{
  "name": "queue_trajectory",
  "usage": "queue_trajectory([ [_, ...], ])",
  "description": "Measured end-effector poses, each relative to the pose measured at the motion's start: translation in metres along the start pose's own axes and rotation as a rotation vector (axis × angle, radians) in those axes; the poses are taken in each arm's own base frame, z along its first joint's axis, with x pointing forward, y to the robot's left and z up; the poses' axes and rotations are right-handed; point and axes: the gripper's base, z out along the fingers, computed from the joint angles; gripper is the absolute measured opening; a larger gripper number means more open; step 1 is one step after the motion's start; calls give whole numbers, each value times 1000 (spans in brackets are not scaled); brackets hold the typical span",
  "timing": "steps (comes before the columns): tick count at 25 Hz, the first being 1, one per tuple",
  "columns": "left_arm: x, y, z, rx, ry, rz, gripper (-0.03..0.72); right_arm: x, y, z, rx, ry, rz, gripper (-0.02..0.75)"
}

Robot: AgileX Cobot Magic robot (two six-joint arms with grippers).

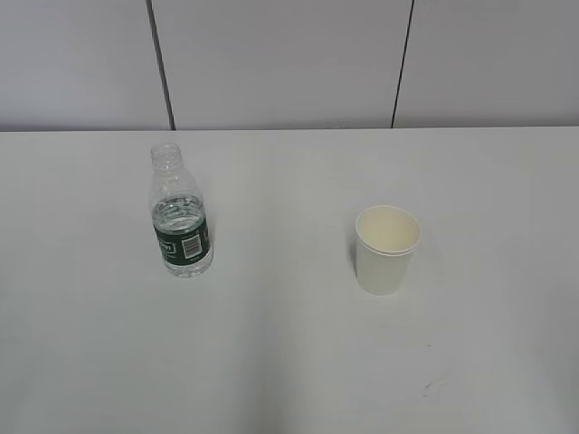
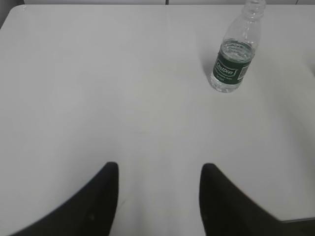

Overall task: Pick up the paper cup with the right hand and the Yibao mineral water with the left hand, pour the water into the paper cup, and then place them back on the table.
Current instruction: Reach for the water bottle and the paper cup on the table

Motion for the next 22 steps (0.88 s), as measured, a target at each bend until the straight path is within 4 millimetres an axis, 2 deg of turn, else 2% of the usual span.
queue_trajectory([
  [22,0,0,0,0,0,0,343,0,0,0,0,0,0,522],
])
